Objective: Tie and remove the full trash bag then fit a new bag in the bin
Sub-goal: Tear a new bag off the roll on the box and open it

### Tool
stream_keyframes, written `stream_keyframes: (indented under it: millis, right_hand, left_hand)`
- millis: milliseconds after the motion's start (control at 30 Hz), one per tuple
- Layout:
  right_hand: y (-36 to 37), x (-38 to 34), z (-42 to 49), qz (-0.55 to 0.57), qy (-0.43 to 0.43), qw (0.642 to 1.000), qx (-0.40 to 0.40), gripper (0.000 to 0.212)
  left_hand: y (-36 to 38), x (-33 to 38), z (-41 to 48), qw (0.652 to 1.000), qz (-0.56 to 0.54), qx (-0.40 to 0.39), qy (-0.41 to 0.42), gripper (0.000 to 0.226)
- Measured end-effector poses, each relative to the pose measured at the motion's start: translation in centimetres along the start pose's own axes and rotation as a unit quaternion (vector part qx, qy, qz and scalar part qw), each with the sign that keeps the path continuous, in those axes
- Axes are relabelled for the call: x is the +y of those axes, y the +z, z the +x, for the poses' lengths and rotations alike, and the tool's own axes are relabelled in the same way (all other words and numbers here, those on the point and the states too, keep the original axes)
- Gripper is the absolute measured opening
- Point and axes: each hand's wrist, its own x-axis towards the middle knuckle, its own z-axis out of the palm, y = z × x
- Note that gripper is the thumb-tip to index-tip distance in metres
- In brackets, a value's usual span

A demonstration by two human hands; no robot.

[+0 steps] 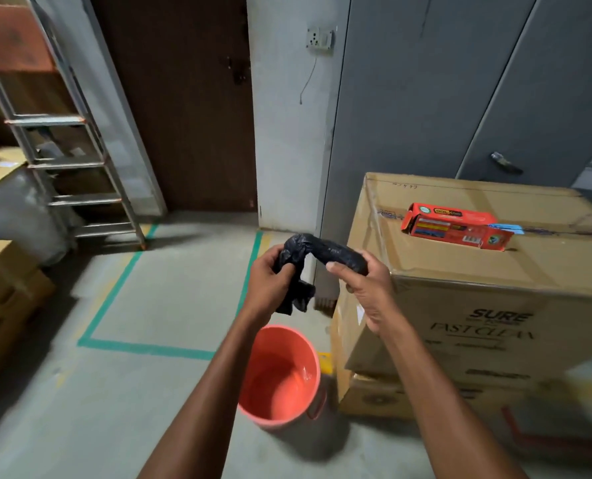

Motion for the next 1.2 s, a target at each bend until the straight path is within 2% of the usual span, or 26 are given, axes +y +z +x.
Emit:
stream_keyframes:
  millis: [167, 267, 333, 400, 533, 633, 733, 900, 967, 1033, 1100, 1200]
  right_hand:
    - [0.0, 0.0, 0.4, -0.011, -0.065, 0.998, 0.024, 0.031]
    - [0.7, 0.4, 0.5, -0.036, -0.084, 0.995, 0.043, 0.028]
    - [1.0, 0.6, 0.8, -0.061, -0.093, 0.992, 0.063, 0.03]
    - [1.3, 0.9, 1.1, -0.092, -0.096, 0.989, 0.067, 0.035]
    - [1.8, 1.3, 1.3, -0.134, -0.068, 0.988, 0.021, 0.046]
    - [1.8, 1.3, 1.3, -0.141, -0.051, 0.988, -0.046, 0.047]
    - [1.3, 1.1, 1.2, -0.125, -0.038, 0.987, -0.091, 0.039]
    - [0.3, 0.3, 1.1, -0.157, -0.078, 0.984, 0.007, 0.035]
    - [0.2, 0.1, 1.1, -0.146, -0.087, 0.985, 0.023, 0.033]
    - [0.3, -0.1, 1.0, -0.138, -0.093, 0.986, 0.019, 0.032]
    - [0.6, -0.1, 0.9, -0.145, -0.092, 0.985, 0.015, 0.032]
    - [1.1, 0.0, 0.9, -0.145, -0.074, 0.987, -0.007, 0.03]
  left_hand:
    - [-1.1, -0.3, 1.0, 0.997, 0.069, -0.021, -0.008, 0.022]
    - [-0.9, -0.3, 1.5, 0.984, 0.176, -0.006, 0.019, 0.024]
    - [-0.9, -0.5, 1.3, 0.962, 0.267, 0.01, 0.048, 0.046]
    - [-1.1, -0.7, 0.8, 0.964, 0.252, 0.001, 0.082, 0.067]
    - [-1.3, -1.1, 0.9, 0.967, 0.213, -0.079, 0.116, 0.07]
    - [-1.3, -1.4, 1.0, 0.975, 0.168, -0.108, 0.099, 0.051]
    - [-1.3, -2.0, 1.0, 0.985, 0.138, -0.069, 0.074, 0.033]
    - [-2.2, -3.5, 1.4, 0.973, 0.232, 0.013, 0.013, 0.03]
    - [-2.5, -3.6, 1.3, 0.966, 0.257, 0.003, 0.001, 0.037]
    - [-2.3, -3.4, 0.9, 0.963, 0.269, -0.029, 0.023, 0.053]
    - [-1.8, -2.9, 0.4, 0.973, 0.222, -0.044, 0.046, 0.064]
    - [-1.2, -1.6, 0.3, 0.983, 0.147, -0.06, 0.09, 0.062]
